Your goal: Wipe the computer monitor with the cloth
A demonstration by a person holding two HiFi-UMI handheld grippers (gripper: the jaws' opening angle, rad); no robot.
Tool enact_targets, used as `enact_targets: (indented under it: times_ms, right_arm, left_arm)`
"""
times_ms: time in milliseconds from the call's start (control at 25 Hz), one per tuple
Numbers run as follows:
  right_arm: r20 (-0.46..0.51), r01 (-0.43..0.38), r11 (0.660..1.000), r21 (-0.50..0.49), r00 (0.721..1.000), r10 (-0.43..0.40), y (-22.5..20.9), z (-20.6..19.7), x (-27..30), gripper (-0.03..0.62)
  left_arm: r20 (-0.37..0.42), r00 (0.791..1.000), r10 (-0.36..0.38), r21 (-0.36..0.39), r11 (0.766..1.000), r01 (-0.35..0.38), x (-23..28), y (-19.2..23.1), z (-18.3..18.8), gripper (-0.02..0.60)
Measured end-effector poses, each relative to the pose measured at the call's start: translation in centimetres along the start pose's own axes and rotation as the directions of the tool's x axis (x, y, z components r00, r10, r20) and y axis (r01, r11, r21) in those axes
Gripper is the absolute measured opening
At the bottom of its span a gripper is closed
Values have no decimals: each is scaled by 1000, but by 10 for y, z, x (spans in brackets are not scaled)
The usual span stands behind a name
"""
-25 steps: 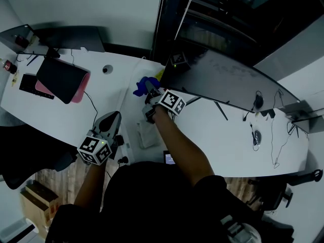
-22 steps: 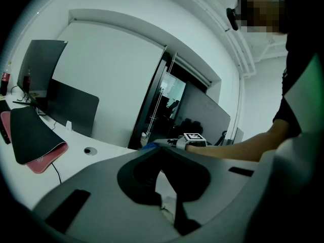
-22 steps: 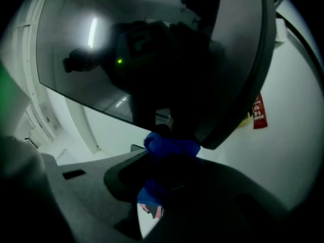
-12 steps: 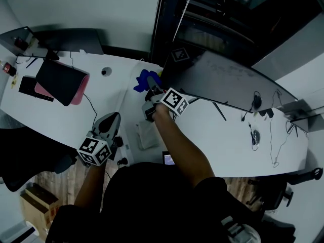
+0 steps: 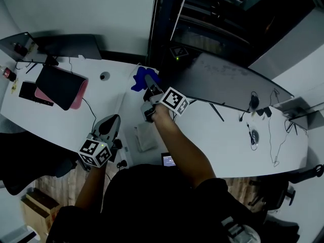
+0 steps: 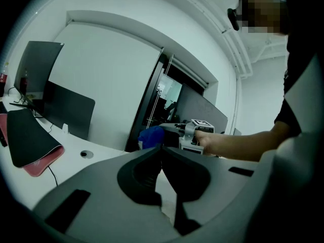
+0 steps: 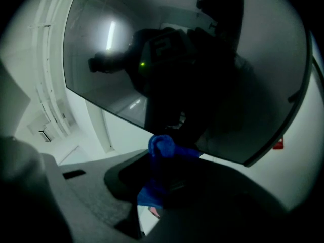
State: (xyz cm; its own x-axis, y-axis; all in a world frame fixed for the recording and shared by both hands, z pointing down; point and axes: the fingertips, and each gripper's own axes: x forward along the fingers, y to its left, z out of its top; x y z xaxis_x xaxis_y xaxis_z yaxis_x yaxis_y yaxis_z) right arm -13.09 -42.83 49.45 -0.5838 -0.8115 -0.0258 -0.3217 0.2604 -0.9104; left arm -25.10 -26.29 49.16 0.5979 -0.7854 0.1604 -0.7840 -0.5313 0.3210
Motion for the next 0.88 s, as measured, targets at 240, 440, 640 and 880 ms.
enact_targets:
  times_ms: [240,440,640,880]
  right_arm:
    - [11,-58,997,-44,998,59,34,16,1,65]
    - [32,-101,994,-38,994,103,58,28,0,64]
    - [39,-125,992,-35,991,126,73,31,-6,64]
    - [66,-175,984,-25,982,176,97,41,-14,64]
  left_arm:
    - [9,1000,1,4,1000,-1,0,1,5,-5]
    - [18,1000,-12,11,1000,12,3,-3,10,-5]
    - [18,1000,-23,17,1000,22,4,-7,10,-5]
    - [15,999,-34,20,999,34,4,-12,9,-5]
